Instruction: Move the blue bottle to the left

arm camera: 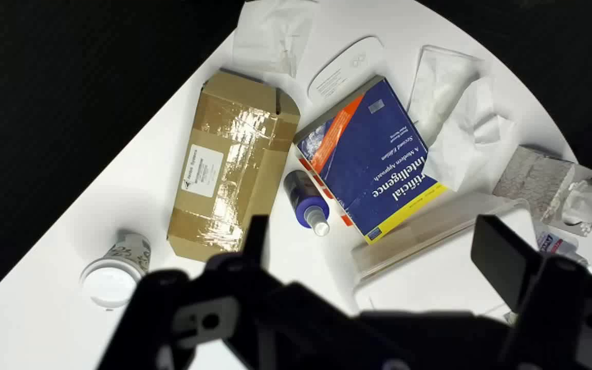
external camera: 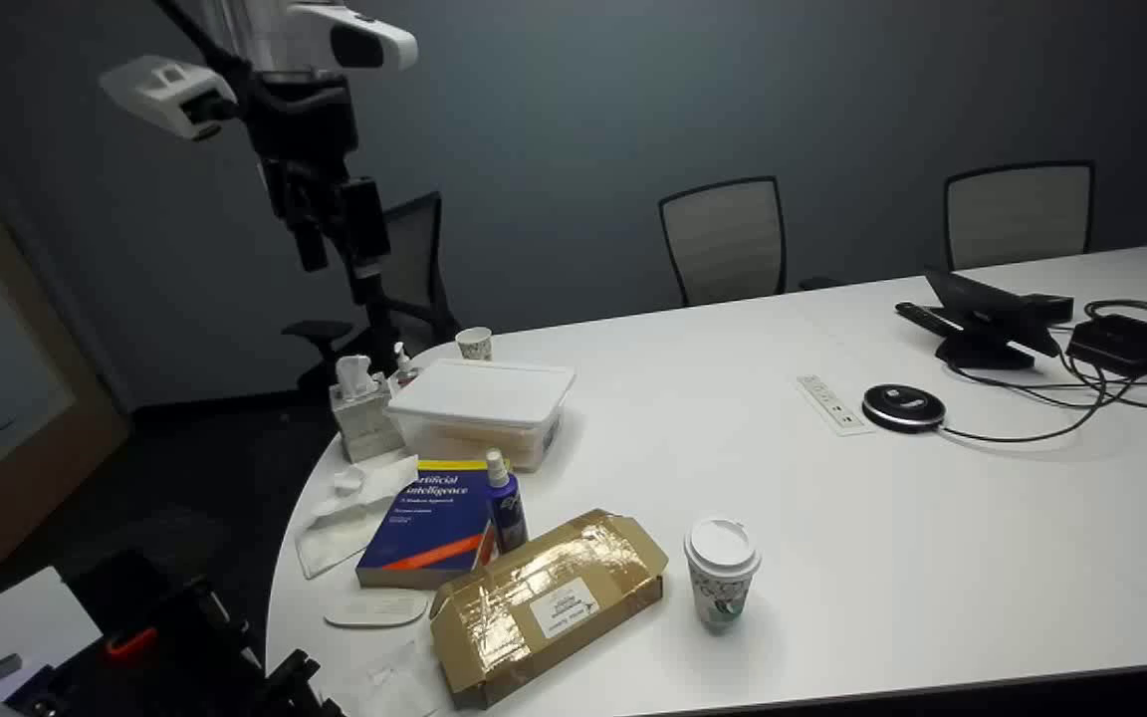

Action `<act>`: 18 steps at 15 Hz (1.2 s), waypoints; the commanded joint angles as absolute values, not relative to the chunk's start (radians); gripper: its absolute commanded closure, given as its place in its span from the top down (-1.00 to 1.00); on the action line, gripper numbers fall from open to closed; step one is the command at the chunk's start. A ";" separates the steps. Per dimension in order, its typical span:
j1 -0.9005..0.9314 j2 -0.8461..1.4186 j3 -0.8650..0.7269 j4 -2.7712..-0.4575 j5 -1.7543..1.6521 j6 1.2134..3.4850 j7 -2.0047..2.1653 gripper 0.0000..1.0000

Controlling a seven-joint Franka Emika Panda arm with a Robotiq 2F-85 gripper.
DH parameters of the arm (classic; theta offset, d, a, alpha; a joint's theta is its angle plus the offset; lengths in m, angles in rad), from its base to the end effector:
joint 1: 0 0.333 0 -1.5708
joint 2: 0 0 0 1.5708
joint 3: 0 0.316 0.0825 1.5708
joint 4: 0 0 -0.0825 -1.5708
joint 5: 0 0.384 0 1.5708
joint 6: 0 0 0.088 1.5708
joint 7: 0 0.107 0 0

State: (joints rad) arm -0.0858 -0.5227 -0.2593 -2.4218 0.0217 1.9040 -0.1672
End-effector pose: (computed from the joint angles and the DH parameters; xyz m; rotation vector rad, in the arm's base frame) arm 0.3700 -0.1387 0.4889 -2.9858 0.2260 -0.0382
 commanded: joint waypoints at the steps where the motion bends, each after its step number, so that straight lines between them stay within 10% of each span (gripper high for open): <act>1: -0.109 -0.519 -0.241 -2.420 0.033 1.901 -0.177 1.00; 18: -0.071 0.332 -0.123 -2.062 -0.004 2.195 0.351 1.00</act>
